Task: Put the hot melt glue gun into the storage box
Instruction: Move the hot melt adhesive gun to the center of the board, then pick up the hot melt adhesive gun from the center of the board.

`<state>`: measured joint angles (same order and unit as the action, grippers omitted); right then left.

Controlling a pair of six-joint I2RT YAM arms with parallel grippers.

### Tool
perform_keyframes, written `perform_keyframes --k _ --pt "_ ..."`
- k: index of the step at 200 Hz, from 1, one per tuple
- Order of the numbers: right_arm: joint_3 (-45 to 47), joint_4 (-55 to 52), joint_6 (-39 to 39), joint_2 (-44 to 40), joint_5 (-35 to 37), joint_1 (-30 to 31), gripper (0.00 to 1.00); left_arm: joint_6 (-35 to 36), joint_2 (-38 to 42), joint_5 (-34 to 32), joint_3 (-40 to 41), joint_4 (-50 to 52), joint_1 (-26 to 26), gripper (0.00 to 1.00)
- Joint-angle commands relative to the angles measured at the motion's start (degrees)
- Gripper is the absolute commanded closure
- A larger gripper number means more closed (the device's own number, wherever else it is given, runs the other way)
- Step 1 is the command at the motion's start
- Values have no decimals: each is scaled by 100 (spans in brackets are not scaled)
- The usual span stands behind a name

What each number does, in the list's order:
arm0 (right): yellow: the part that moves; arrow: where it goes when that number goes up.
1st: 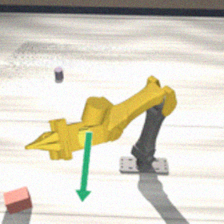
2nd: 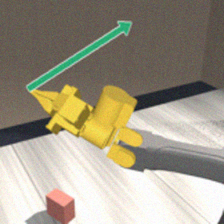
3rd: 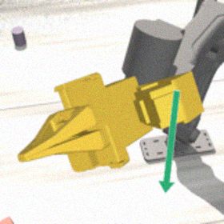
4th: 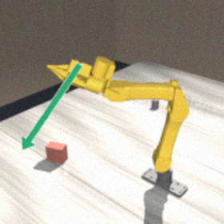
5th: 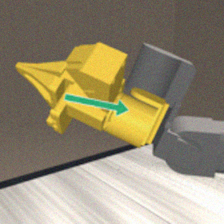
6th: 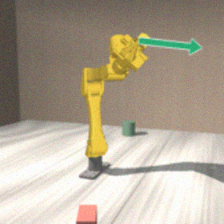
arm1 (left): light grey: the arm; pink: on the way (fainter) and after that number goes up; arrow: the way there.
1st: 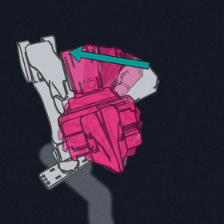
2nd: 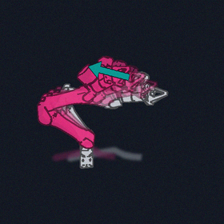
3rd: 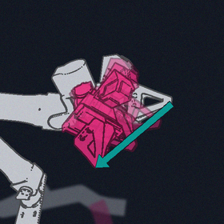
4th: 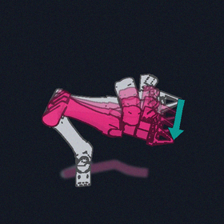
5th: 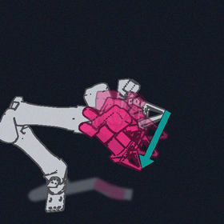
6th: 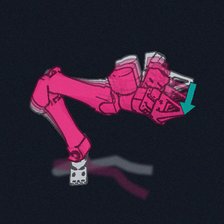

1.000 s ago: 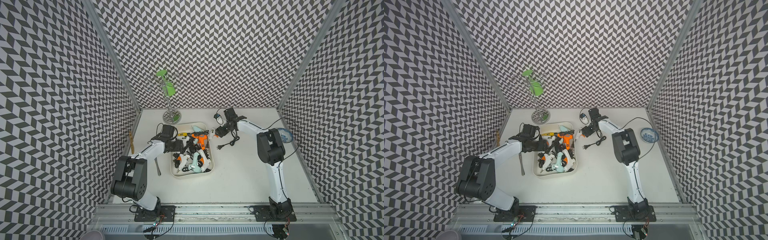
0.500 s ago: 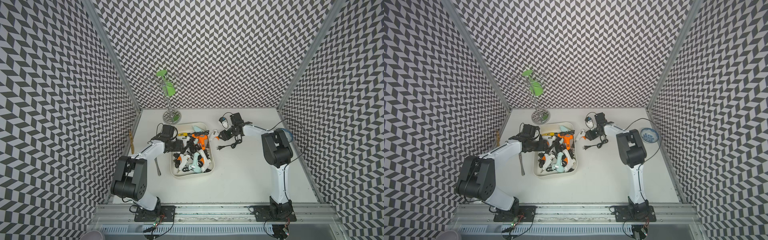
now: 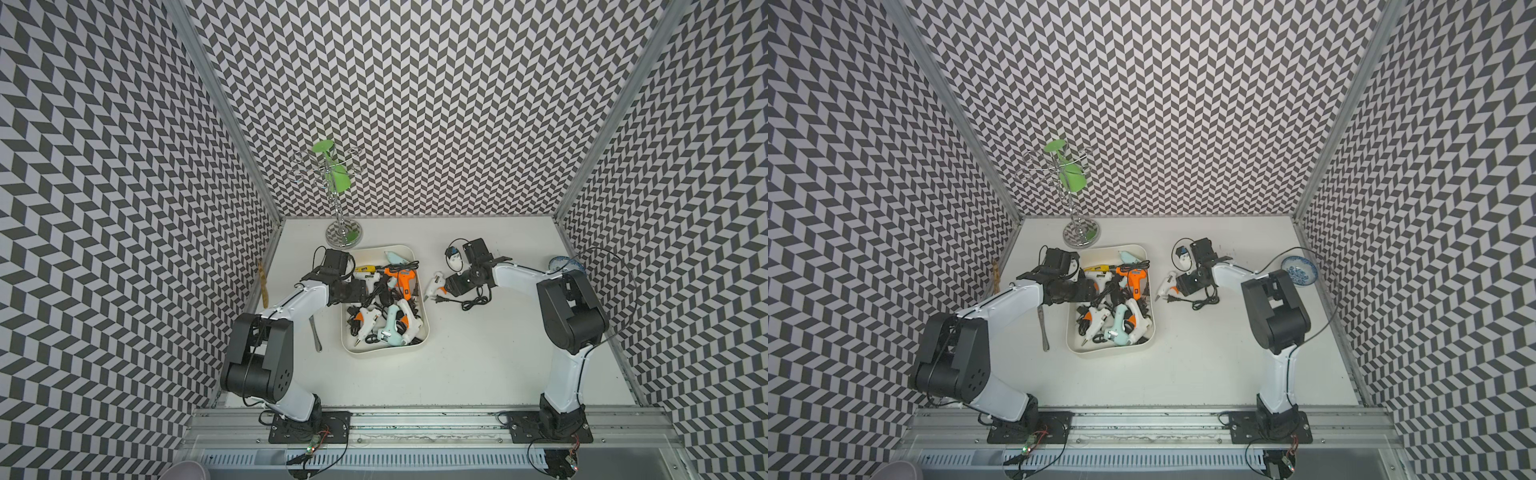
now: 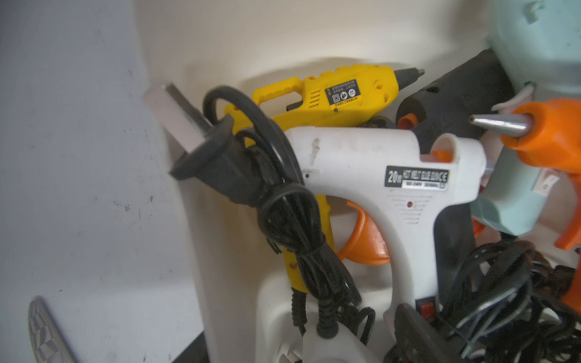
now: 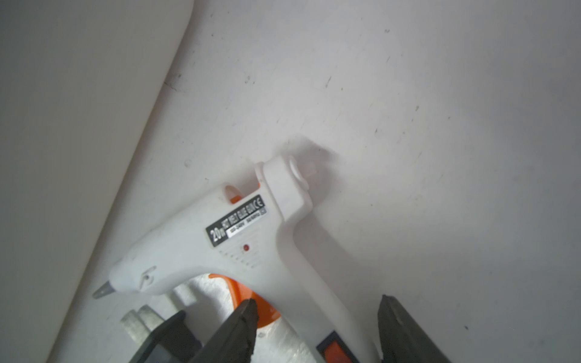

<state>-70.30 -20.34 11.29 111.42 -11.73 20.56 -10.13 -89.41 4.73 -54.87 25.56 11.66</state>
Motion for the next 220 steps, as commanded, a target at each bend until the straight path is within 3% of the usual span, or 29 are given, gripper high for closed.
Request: perform_keyframes --k 1,40,79,131,220 --pt "270 -157 16 -166 437 34 38 18 235 153 3 -227 108 19" --pt "305 -284 -77 -174 703 36 37 -27 361 67 9 -249 64 19" --pt "424 -65 -239 -647 182 -7 23 -25 373 97 8 -252 58 19" --pt "598 -99 196 -842 -449 -146 24 -7 407 119 9 -245 47 19" --pt "848 368 712 -918 791 -175 25 13 389 206 2 -227 59 19"
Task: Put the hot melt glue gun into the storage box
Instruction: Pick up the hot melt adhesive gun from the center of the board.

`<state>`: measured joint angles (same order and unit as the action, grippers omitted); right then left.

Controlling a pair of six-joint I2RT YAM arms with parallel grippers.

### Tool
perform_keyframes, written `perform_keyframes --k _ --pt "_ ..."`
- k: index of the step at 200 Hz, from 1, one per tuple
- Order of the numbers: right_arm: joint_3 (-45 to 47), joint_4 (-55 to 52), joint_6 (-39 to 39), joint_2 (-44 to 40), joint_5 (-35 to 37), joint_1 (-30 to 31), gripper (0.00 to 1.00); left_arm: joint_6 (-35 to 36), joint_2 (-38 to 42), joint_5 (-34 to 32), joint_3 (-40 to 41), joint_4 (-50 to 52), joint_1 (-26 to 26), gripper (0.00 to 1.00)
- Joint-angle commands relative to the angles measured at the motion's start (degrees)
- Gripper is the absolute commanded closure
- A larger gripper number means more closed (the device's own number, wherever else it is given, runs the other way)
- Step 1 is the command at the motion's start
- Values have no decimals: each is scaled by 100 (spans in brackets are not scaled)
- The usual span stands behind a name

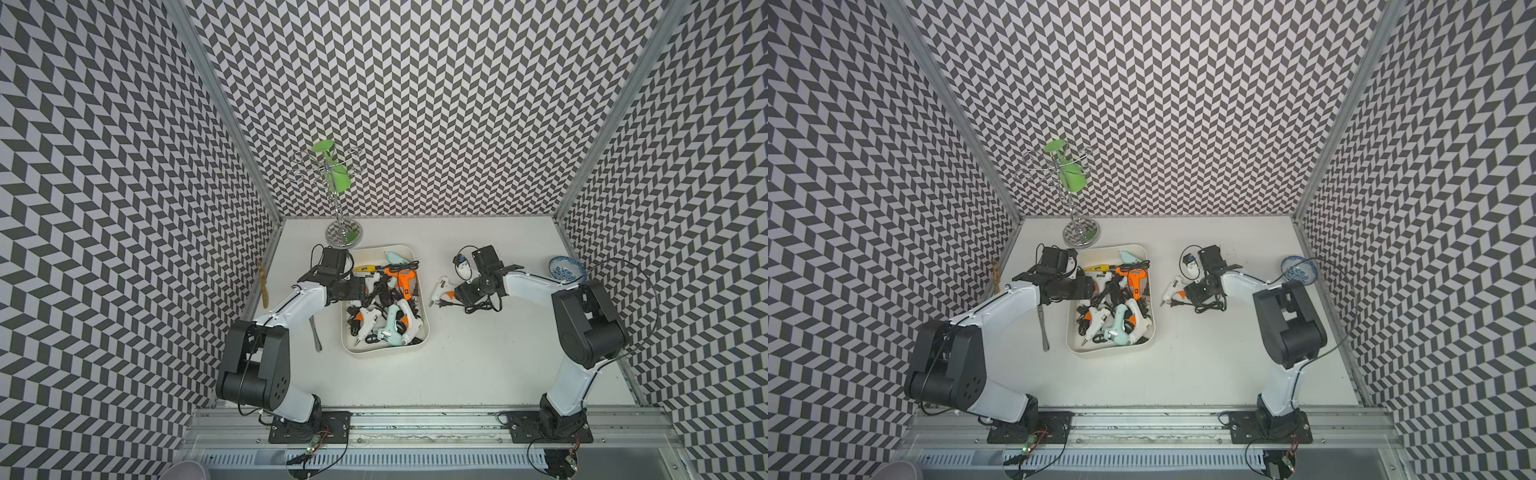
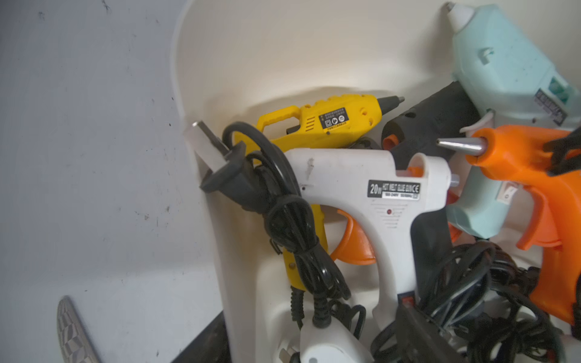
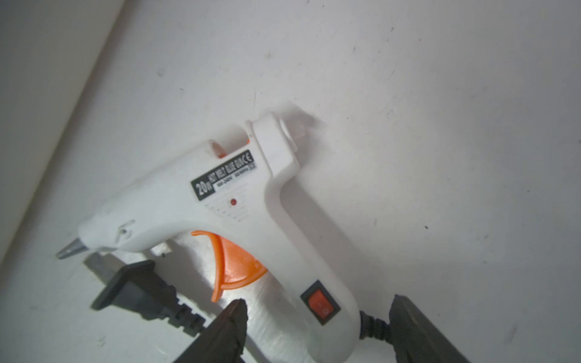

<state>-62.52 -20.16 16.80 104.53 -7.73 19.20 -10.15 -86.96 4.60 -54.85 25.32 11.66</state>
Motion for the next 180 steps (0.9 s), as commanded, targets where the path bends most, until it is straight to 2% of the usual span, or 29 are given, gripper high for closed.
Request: perform_keyframes --k 1,27,56,93,133,180 --pt "72 366 159 -230 406 -39 25 14 144 218 0 -203 57 19" --pt "-46 444 285 -81 561 -39 26 18 120 234 -8 -203 55 19" --pt "-236 342 338 256 228 -30 33 18 117 236 -26 -195 54 19" --pt "-151 209 259 525 87 -5 54 21 144 204 -17 -185 36 19" --pt "6 171 98 440 396 64 76 -38 68 221 20 -179 12 19" --pt "-270 36 -418 -62 701 66 93 -326 -3 394 210 -340 -6 20"
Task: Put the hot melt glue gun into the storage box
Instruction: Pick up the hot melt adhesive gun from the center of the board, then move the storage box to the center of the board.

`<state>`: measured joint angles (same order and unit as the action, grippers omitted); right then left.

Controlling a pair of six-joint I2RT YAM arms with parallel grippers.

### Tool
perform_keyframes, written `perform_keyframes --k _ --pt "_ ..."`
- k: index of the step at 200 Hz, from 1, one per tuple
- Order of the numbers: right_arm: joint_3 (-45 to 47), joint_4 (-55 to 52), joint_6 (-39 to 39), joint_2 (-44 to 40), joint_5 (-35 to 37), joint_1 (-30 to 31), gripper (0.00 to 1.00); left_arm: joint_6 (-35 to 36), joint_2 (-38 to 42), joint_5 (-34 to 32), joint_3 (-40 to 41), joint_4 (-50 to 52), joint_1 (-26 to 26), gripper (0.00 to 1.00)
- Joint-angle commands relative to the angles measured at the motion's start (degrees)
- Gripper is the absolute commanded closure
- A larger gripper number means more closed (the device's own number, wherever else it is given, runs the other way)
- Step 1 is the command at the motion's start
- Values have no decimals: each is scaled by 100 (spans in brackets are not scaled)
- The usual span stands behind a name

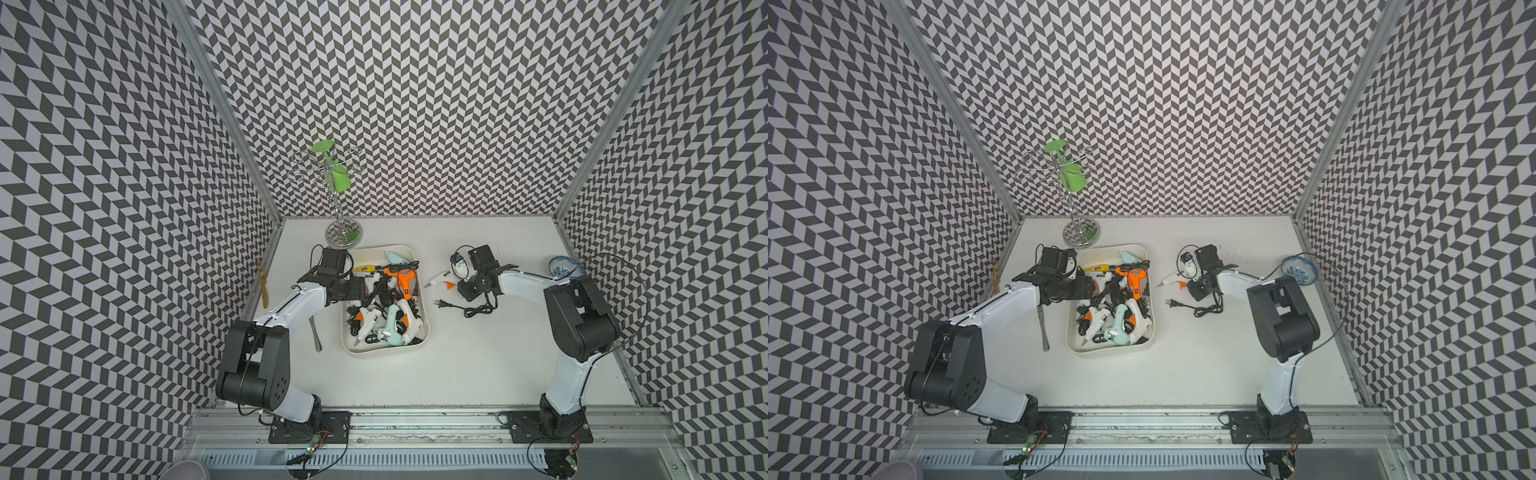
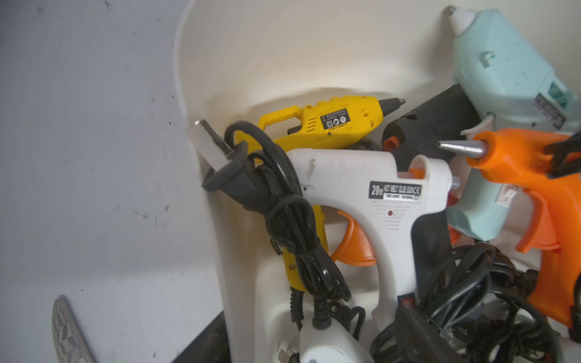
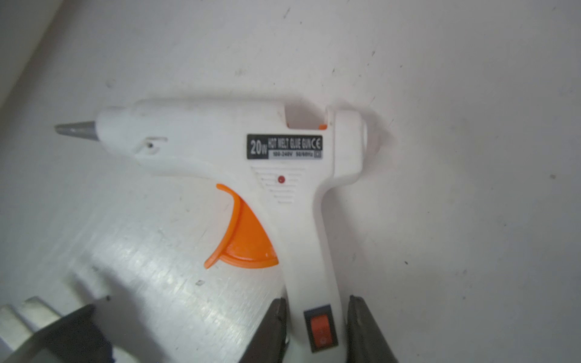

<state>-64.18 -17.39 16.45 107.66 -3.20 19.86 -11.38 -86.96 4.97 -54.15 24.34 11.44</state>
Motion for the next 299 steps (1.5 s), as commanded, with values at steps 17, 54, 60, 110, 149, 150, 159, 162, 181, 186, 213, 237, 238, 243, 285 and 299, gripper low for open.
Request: perform_keyframes --k 17,54,60,110,149,150,159,162,181,186,213,237,238,243,285,299 --pt "-209 -286 -608 -694 205 -8 96 -345 -10 437 160 -336 16 21" --pt "-699 -722 -931 -1198 115 -8 97 -717 20 603 203 -627 96 23" --pt "-829 -843 -941 -1241 109 -8 97 -786 21 619 212 -692 124 23" --pt "-2169 -1782 -1326 -1577 -40 48 97 -1524 -64 773 156 -1220 464 25" --pt "-2911 -1839 -1574 -1944 -9 464 96 -2163 -463 1325 -87 -1711 582 25" --pt "-2931 -1839 -1587 -1952 11 483 96 -2174 -476 1337 -100 -1721 589 25" --pt "-3178 -1963 -1655 -1977 99 629 96 -2281 -596 1392 -215 -1762 649 25" --pt "-3281 -2034 -1678 -1970 115 670 96 -2315 -621 1395 -258 -1785 675 25" --pt "-3954 -2505 -1905 -1906 351 1020 96 -2421 -796 1392 -462 -1894 882 25" --pt "-4092 -2589 -1973 -1904 430 1121 96 -2422 -849 1405 -536 -1888 937 25" --pt "-4446 -2686 -2135 -2001 487 1705 95 -2431 -939 1396 -779 -1748 1009 24" --pt "-4433 -2450 -2335 -2143 326 2189 95 -2281 -562 1174 -788 -1505 793 22" --pt "-4426 -2434 -2346 -2148 319 2202 95 -2272 -539 1173 -785 -1499 769 21" --pt "-4370 -2345 -2399 -2185 275 2291 95 -2225 -416 1160 -781 -1438 686 21" --pt "-3481 -1497 -2838 -2515 -79 2701 95 -1619 545 790 -910 -691 -131 18" --pt "-3117 -1229 -2925 -2582 -180 2771 95 -1469 753 724 -854 -501 -501 17"
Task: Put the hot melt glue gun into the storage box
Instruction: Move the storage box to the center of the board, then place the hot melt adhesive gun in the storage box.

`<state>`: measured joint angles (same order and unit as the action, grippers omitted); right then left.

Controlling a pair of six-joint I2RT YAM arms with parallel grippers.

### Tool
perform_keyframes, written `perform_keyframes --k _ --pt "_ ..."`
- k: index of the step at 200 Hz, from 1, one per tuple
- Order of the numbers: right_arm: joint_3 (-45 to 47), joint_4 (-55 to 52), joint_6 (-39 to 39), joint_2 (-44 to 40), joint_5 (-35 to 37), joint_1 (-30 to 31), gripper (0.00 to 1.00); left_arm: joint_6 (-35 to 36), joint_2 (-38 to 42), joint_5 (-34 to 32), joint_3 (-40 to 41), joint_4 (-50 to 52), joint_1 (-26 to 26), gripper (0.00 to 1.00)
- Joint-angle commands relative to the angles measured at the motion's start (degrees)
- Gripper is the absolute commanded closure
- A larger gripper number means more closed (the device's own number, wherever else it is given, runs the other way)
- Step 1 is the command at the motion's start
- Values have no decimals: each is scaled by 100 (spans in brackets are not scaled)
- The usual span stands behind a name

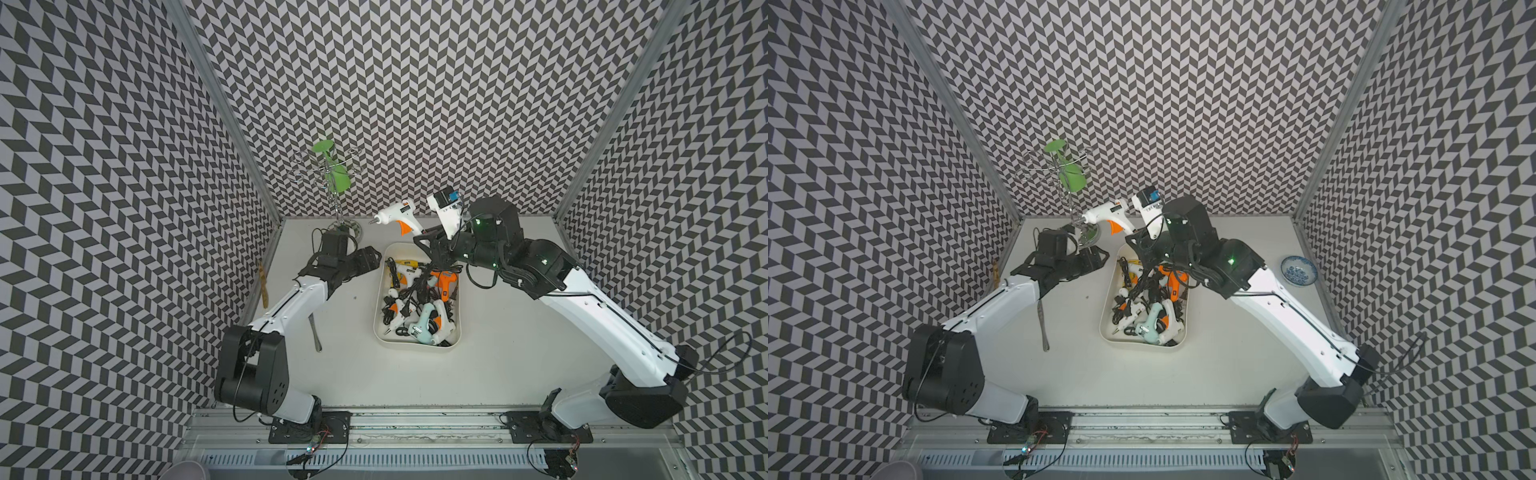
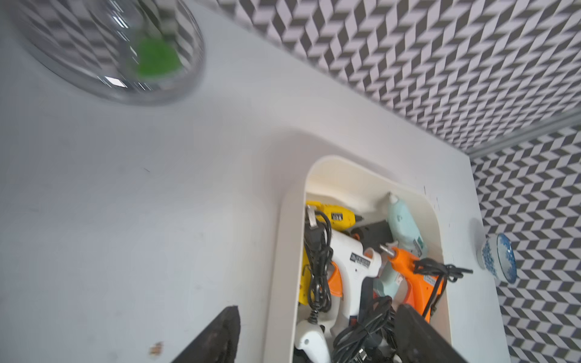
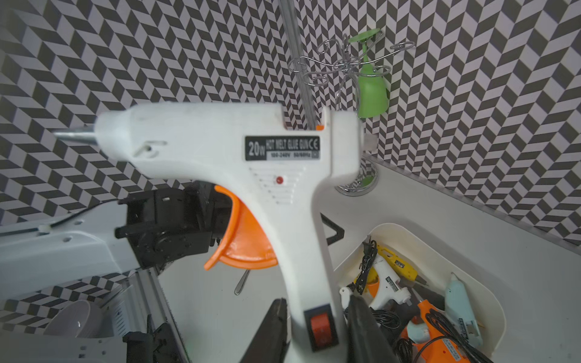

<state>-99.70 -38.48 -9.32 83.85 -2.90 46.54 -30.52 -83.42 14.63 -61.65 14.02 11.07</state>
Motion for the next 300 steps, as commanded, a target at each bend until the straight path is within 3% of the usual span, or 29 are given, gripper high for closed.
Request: perform_keyframes --k 1,53,113,156,230,276,300 --pt "478 901 -354 -211 -211 106 95 457 415 -242 -94 544 -487 17" --pt "2398 2938 -654 -385 -453 162 95 626 998 -295 382 768 -1726 16" --pt "2406 2992 -590 -28 -385 162 94 712 1162 -397 399 896 -1801 16" --pt "3181 2610 -516 375 -445 175 95 732 1178 -402 434 867 -1836 16" --pt "3875 2183 192 1112 388 334 94 767 1090 -339 557 744 -1837 16" --pt "3580 1713 712 2090 1751 956 93 750 1006 -241 721 584 -1828 17" --pt "3559 1402 683 2171 2287 992 94 776 995 -239 797 550 -1828 17"
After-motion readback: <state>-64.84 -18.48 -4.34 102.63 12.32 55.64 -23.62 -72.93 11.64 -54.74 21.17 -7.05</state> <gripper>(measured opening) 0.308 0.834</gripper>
